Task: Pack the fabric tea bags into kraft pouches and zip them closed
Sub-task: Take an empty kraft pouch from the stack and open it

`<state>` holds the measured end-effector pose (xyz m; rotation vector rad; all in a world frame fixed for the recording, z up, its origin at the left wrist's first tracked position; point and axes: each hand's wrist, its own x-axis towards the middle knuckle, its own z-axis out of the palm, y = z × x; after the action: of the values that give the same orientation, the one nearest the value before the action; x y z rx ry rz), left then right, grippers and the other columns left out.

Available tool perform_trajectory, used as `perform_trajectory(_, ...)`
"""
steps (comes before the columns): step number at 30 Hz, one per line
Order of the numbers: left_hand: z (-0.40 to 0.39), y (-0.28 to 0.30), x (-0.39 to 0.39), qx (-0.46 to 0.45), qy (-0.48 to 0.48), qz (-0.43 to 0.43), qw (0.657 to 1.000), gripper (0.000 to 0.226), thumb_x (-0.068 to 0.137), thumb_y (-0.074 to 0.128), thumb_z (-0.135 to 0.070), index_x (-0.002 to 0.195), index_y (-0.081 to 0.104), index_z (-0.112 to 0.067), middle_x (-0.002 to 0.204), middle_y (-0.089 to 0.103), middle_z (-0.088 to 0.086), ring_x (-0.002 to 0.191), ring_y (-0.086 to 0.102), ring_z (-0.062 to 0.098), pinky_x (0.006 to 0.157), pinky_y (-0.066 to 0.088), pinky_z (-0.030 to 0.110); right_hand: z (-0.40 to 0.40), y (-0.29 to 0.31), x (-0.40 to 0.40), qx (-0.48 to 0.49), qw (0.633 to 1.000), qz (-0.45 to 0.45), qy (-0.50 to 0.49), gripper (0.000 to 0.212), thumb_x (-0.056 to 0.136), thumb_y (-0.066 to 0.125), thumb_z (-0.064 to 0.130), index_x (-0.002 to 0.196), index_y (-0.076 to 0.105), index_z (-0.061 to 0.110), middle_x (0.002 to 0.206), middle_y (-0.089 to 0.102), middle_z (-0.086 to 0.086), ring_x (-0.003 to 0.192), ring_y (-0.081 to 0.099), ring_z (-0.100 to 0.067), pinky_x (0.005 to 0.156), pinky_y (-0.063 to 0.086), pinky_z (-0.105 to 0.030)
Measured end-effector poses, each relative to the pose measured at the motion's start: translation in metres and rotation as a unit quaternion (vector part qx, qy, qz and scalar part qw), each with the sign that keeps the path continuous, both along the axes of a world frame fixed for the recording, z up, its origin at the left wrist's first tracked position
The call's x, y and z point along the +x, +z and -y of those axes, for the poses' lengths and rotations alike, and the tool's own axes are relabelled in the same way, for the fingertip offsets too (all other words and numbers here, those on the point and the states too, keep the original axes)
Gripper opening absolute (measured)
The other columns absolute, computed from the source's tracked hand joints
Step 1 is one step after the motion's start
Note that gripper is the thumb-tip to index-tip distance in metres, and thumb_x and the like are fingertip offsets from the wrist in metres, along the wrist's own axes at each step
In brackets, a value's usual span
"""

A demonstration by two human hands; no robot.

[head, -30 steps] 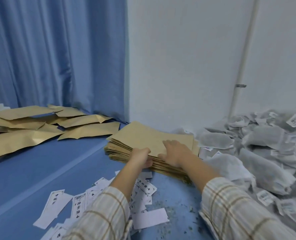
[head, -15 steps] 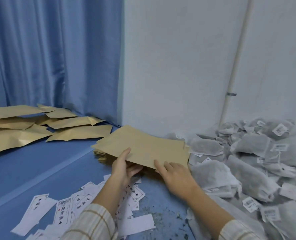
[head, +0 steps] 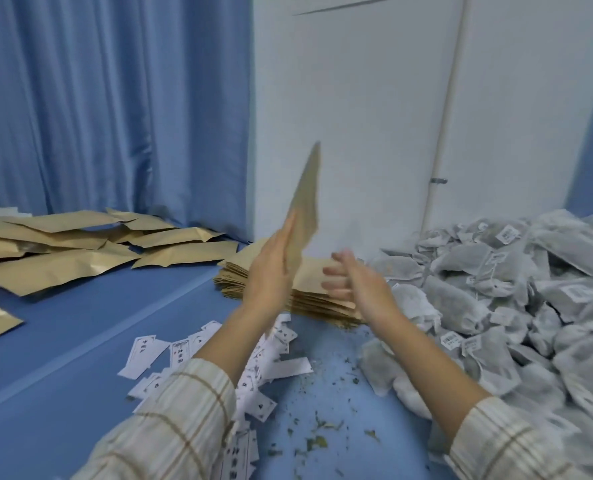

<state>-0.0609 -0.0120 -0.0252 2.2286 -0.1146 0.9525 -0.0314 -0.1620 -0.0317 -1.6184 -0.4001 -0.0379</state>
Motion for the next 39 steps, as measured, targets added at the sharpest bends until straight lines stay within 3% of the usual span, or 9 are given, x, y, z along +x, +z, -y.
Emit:
perform_trajectory(3,0.016,0.004,-0.026,0.258,0.055,-0.001,0.965,0.093,0.081,0.034,0.016,0.147,0.005,-0.042,0.148,0.028,0.011,0.12,0.042,0.03,0.094,0.035,0.033,0.021,0.029,-0.015,0.239,0.96,-0.126,0.076,0.057,0.094,0.029,0.056,0.113,0.058,0.011,0.108,0.064,-0.012,0.091,0.064,-0.024,0.078,0.053,-0.038)
perform_trajectory(6,0.024,-0.006,-0.045,0.363,0.058,-0.043,0.929,0.085,0.089,0.034,0.008,0.146,-0.002,-0.043,0.153,0.015,0.016,0.132,0.03,0.032,0.107,0.029,0.042,0.043,0.021,-0.028,0.264,0.952,-0.144,0.058,0.056,0.095,0.033,0.053,0.119,0.058,0.008,0.102,0.069,-0.01,0.095,0.065,-0.023,0.083,0.05,-0.049)
perform_trajectory(10,0.028,-0.034,-0.06,0.484,0.051,-0.136,0.863,0.092,0.088,0.046,-0.001,0.145,-0.014,-0.041,0.155,0.002,0.012,0.137,0.019,0.029,0.108,0.023,0.04,0.048,-0.024,-0.041,0.242,0.954,-0.172,-0.047,0.032,0.099,0.04,0.016,0.121,0.051,-0.004,0.083,0.063,-0.011,0.07,0.063,-0.019,0.06,0.053,-0.035)
perform_trajectory(14,0.045,-0.057,-0.067,0.295,-0.116,-0.404,0.858,0.124,0.062,0.075,-0.051,0.149,-0.012,-0.028,0.158,-0.011,0.008,0.145,-0.01,0.024,0.117,0.005,0.044,0.045,-0.066,-0.055,0.187,0.954,-0.226,-0.053,0.017,0.098,0.039,0.007,0.101,0.055,0.002,0.07,0.065,-0.006,0.06,0.064,-0.014,0.043,0.052,-0.025)
perform_trajectory(16,0.059,-0.061,-0.066,0.146,-0.164,-0.378,0.899,0.118,0.056,0.068,-0.06,0.15,0.007,-0.028,0.159,0.003,0.003,0.145,0.002,0.018,0.117,0.01,0.041,0.045,-0.079,-0.06,0.179,0.952,-0.247,-0.038,0.013,0.095,0.044,0.004,0.098,0.057,0.003,0.063,0.064,-0.005,0.051,0.062,-0.013,0.039,0.05,-0.022)
perform_trajectory(20,0.089,-0.072,-0.056,-0.055,-0.085,-0.211,0.972,0.062,0.085,0.059,-0.049,0.138,0.045,-0.021,0.146,0.042,0.0,0.135,0.035,0.017,0.111,0.027,0.031,0.049,-0.095,-0.059,0.216,0.942,-0.257,0.001,0.014,0.088,0.05,-0.004,0.096,0.062,0.001,0.075,0.066,-0.011,0.061,0.064,-0.018,0.051,0.055,-0.026)
perform_trajectory(28,0.122,-0.091,-0.042,-0.065,0.115,-0.181,0.975,0.031,0.072,0.062,-0.043,0.097,0.068,-0.026,0.098,0.07,-0.004,0.096,0.062,0.021,0.077,0.049,0.028,0.057,-0.114,-0.054,0.227,0.944,-0.238,0.003,0.027,0.084,0.047,-0.013,0.072,0.064,0.003,0.056,0.068,-0.003,0.049,0.065,-0.009,0.047,0.051,-0.018)
perform_trajectory(35,0.133,-0.098,-0.031,-0.181,0.057,-0.122,0.974,0.021,0.081,0.061,-0.03,0.075,0.074,-0.015,0.071,0.07,0.002,0.075,0.064,0.021,0.071,0.05,0.031,0.064,-0.119,-0.041,0.22,0.946,-0.236,-0.028,0.017,0.082,0.062,-0.004,0.068,0.063,0.005,0.044,0.055,0.004,0.036,0.043,-0.001,0.04,0.04,-0.012)
perform_trajectory(39,0.128,-0.102,-0.026,-0.194,0.049,-0.13,0.971,0.035,0.086,0.056,-0.019,0.055,0.062,-0.004,0.052,0.056,0.008,0.055,0.05,0.023,0.058,0.042,0.03,0.07,-0.123,-0.042,0.252,0.931,-0.264,0.007,0.005,0.079,0.068,0.006,0.08,0.067,0.001,0.056,0.063,-0.002,0.045,0.05,-0.005,0.05,0.05,-0.016)
